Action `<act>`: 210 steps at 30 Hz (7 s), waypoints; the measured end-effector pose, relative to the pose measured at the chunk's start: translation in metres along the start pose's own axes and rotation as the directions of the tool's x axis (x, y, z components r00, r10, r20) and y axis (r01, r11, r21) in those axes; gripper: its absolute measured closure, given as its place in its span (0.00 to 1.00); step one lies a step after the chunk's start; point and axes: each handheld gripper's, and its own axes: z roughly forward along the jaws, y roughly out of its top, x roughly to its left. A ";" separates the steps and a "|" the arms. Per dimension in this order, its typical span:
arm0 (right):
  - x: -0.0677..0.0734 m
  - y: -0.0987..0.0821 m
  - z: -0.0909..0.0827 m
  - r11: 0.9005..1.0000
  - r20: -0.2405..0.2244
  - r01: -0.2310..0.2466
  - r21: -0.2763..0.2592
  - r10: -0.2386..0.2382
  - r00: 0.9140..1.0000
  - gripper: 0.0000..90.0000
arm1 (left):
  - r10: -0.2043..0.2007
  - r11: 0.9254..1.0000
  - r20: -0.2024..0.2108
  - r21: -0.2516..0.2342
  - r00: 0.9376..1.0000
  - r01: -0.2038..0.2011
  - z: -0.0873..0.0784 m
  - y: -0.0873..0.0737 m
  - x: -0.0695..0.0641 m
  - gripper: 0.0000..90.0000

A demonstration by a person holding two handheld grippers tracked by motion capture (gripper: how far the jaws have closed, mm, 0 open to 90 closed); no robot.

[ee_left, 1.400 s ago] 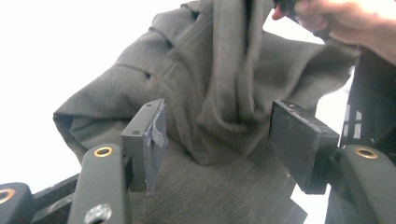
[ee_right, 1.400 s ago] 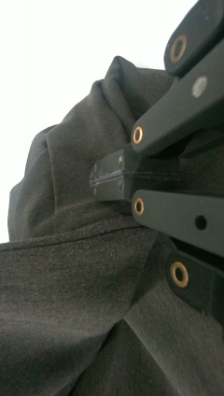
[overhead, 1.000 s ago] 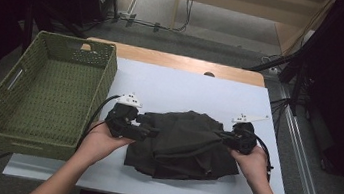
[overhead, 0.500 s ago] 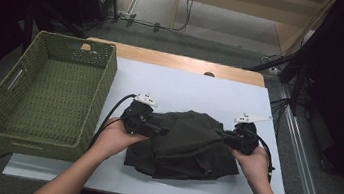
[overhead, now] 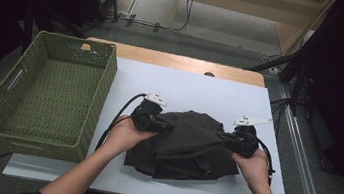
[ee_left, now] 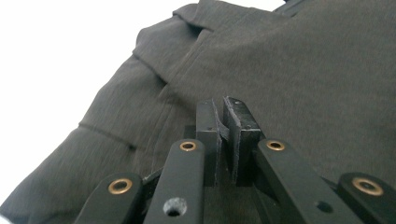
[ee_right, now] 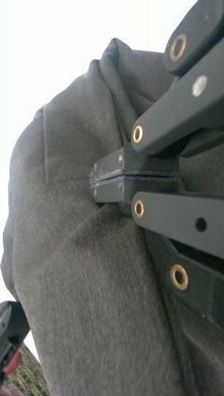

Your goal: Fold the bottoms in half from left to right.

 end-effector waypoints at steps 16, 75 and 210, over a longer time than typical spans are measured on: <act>0.008 -0.011 -0.001 1.000 -0.004 0.017 0.025 -0.017 1.000 0.96 | 0.043 0.999 0.036 0.029 0.998 -0.044 0.031 0.003 -0.009 0.97; 0.033 -0.051 0.013 0.996 -0.027 0.056 0.064 -0.055 0.998 0.96 | 0.050 0.994 0.099 0.092 0.994 -0.059 0.036 -0.054 -0.035 0.97; 0.023 -0.049 0.028 0.999 0.001 0.047 -0.001 -0.047 0.999 0.88 | -0.038 0.999 -0.053 -0.021 0.998 0.037 0.017 -0.045 0.010 0.88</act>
